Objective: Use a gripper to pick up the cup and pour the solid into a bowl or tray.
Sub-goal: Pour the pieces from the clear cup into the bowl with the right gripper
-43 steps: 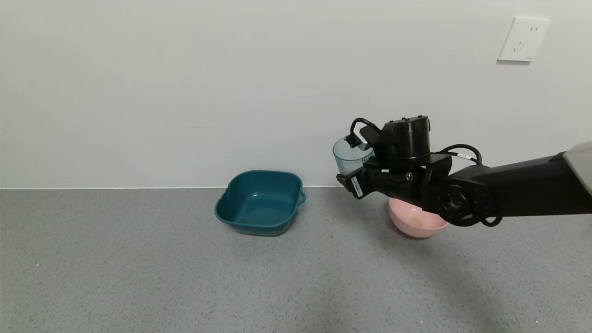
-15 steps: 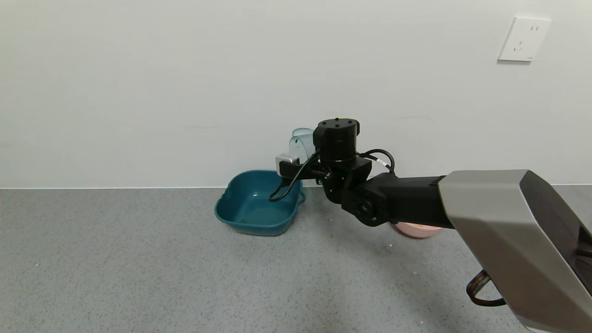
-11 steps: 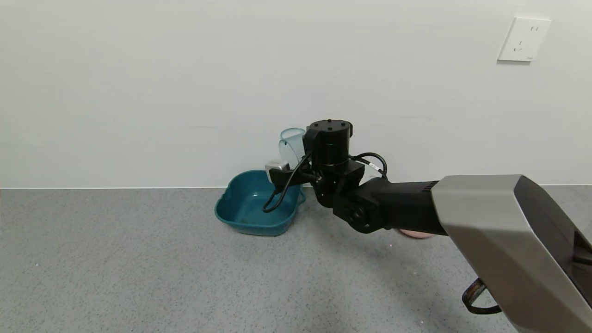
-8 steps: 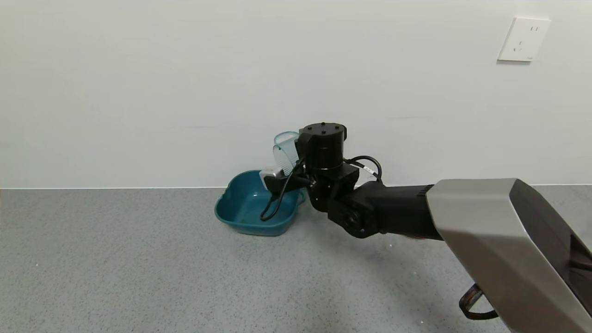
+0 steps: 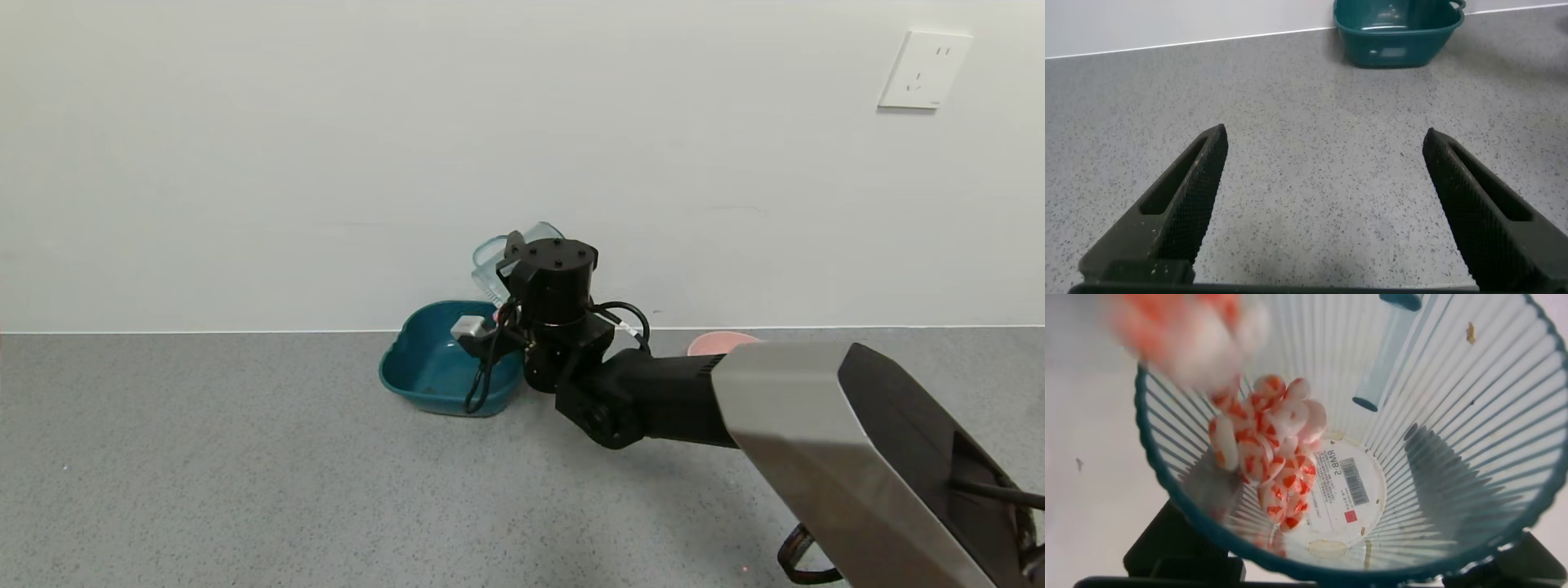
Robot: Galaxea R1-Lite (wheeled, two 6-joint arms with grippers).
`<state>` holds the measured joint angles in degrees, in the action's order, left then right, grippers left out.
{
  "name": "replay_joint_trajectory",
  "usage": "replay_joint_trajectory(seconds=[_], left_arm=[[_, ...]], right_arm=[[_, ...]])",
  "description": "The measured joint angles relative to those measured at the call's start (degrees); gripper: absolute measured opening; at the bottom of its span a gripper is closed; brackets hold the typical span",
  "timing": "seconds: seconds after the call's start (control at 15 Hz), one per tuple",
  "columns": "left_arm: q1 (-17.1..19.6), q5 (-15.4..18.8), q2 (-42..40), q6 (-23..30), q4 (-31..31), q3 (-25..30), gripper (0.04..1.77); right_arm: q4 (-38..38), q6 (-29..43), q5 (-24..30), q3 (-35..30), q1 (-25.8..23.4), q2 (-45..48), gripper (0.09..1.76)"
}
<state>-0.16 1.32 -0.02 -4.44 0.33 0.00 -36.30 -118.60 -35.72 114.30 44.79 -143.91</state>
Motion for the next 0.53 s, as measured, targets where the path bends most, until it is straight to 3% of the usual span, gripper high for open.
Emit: replay_joint_trajectory(seconds=[0.53], left_arm=[[-0.02, 0.0, 0.0, 0.0, 0.0, 0.0, 1.72]], right_arm=[[-8.95, -16.35, -0.39, -0.02, 0.09, -4.52, 1.34]])
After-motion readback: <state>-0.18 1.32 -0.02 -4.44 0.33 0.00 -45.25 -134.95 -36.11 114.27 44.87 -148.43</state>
